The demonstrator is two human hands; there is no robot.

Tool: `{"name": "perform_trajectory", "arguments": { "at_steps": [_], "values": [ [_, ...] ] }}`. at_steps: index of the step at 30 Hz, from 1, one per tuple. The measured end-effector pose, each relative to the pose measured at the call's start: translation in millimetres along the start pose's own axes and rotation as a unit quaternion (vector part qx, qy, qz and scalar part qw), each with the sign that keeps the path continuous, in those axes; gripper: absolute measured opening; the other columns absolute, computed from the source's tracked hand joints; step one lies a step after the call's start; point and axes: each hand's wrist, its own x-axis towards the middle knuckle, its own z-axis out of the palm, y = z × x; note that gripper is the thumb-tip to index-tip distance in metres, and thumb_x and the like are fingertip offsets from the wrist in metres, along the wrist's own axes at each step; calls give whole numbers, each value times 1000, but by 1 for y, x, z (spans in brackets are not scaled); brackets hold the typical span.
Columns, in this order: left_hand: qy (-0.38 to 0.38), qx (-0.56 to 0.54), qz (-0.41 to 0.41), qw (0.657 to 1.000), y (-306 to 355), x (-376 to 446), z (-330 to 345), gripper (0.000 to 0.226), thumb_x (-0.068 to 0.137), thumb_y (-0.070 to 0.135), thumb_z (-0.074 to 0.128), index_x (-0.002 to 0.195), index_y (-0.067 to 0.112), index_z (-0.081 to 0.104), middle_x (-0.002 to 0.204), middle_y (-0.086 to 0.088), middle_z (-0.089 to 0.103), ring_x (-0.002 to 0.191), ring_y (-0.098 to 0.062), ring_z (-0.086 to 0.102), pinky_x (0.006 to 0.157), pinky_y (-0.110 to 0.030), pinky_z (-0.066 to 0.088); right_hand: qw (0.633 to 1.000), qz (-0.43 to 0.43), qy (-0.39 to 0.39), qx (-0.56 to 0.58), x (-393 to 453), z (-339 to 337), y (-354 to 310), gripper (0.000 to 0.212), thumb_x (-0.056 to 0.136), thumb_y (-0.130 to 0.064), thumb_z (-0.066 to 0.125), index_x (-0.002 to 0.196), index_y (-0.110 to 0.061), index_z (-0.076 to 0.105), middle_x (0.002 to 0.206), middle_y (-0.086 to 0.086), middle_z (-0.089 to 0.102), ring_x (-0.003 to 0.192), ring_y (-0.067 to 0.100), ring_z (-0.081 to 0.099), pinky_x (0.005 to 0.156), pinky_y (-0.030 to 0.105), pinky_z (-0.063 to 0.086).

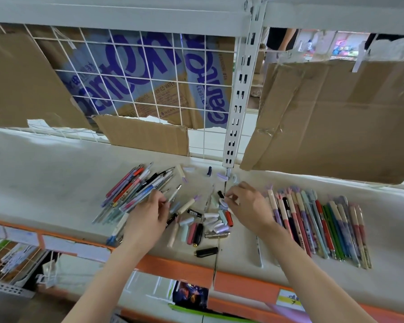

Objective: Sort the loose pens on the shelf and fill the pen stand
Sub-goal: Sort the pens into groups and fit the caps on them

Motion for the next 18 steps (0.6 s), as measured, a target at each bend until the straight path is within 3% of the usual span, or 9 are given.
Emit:
{"name": "perform_trajectory", "arguments": {
  "at_steps": [5,8,10,12,14,18],
  "values": [
    [-35,-105,-28,993,12,-6,1,5,94,19,53,91,17,49,73,11,57,66,-10,58,62,-32,45,993,-21,-62,-102,14,23,-11,23,90,-32,54,97,-13,67,108,2,46,107,19,40,90,32,42],
    [-39,-118,-22,992,12,-9,-1,5,93,20,55,90,18,51,76,14,59,70,-5,59,66,-31,48,999,-17,-30,21,16,19,-14,16,90,-23,60,100,-15,68,105,-3,58,103,11,48,88,21,35],
    [-39,-116,-20,992,10,-10,-3,6,92,19,57,89,20,52,76,18,58,71,1,58,66,-26,46,985,0,-56,161,14,9,-20,13,89,-15,62,100,-13,68,95,-9,65,86,-7,56,77,5,38],
    [-40,-119,-13,992,9,-10,-4,10,91,18,59,87,24,52,76,21,59,72,3,58,66,-23,46,976,-11,-64,207,12,1,-24,13,88,-11,64,99,-12,69,86,-18,63,77,-16,55,71,0,38],
    [-46,-121,-6,992,10,-10,-5,10,90,19,60,86,25,52,76,21,60,72,5,57,63,-18,45,974,-22,-66,214,10,-3,-27,14,88,-10,64,99,-15,70,86,-22,61,79,-16,54,72,-1,37],
    [-50,-118,3,992,14,-9,-7,13,90,22,60,84,29,51,77,22,58,72,8,55,59,-10,39,975,-42,-67,209,10,-2,-27,16,86,-10,66,99,-18,71,97,-8,66,87,0,57,77,3,38]
  ]
}}
